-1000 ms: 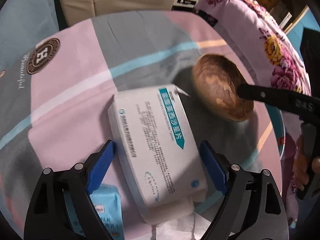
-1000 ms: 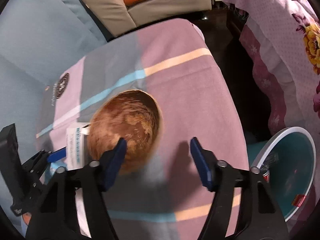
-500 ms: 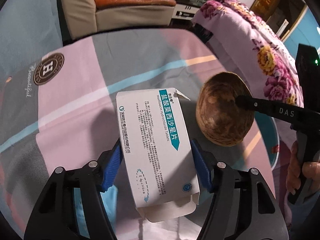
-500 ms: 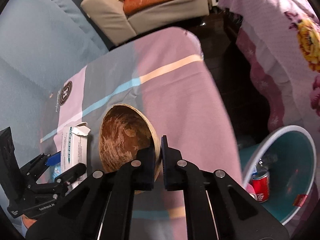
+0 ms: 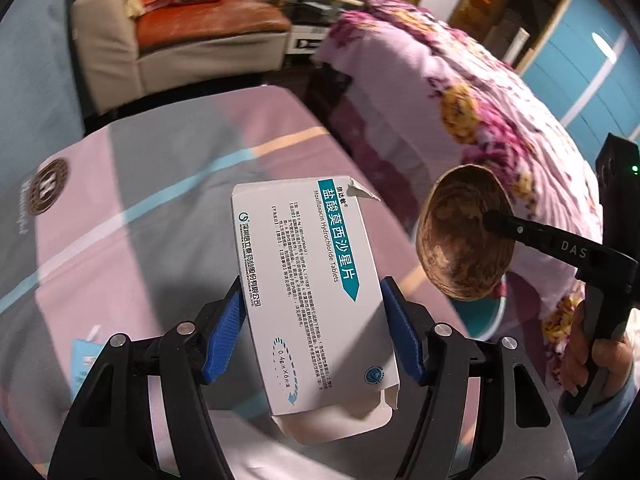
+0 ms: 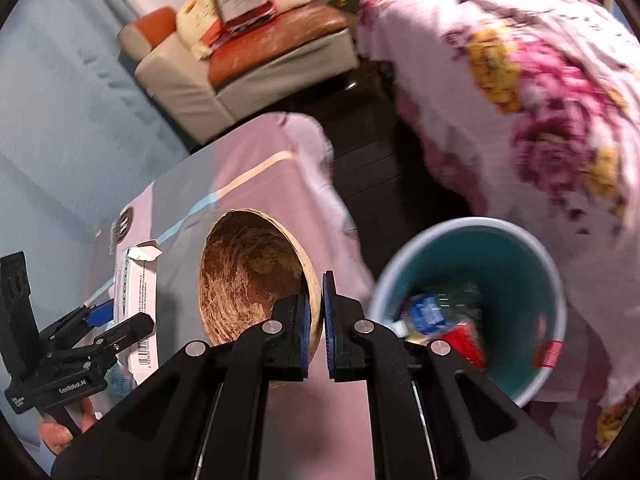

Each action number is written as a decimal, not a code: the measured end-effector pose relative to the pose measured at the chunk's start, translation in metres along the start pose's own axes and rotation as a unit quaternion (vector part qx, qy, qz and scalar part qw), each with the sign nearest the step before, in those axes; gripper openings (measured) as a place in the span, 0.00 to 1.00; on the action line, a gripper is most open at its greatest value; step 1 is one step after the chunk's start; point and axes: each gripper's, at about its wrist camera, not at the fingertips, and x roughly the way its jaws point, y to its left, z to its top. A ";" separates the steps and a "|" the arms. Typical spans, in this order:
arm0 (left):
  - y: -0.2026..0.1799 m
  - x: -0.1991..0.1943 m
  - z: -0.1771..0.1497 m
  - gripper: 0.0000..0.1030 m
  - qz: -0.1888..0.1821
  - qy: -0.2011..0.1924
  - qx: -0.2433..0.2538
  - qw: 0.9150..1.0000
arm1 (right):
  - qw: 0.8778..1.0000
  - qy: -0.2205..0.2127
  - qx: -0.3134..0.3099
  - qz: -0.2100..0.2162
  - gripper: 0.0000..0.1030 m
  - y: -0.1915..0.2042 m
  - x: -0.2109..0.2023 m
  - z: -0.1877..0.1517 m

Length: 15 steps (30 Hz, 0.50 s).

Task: Collect trash
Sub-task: 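Carry the medicine box and coconut shell over the teal bin with both grippers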

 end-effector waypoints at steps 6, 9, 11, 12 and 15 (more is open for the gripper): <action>-0.062 0.026 0.002 0.65 -0.024 0.021 0.040 0.999 | 0.999 -0.027 0.036 -0.025 0.06 -0.051 -0.034 -0.013; -0.091 0.043 0.001 0.65 -0.035 0.034 0.058 0.997 | 0.997 -0.032 0.055 -0.039 0.06 -0.078 -0.047 -0.019; -0.111 0.056 0.001 0.65 -0.040 0.044 0.070 0.996 | 0.996 -0.035 0.064 -0.049 0.06 -0.095 -0.054 -0.024; -0.120 0.062 0.000 0.66 -0.041 0.049 0.078 0.995 | 0.996 -0.036 0.066 -0.054 0.06 -0.101 -0.057 -0.026; -0.140 0.074 -0.001 0.66 -0.043 0.060 0.093 0.993 | 0.994 -0.041 0.075 -0.064 0.06 -0.118 -0.062 -0.032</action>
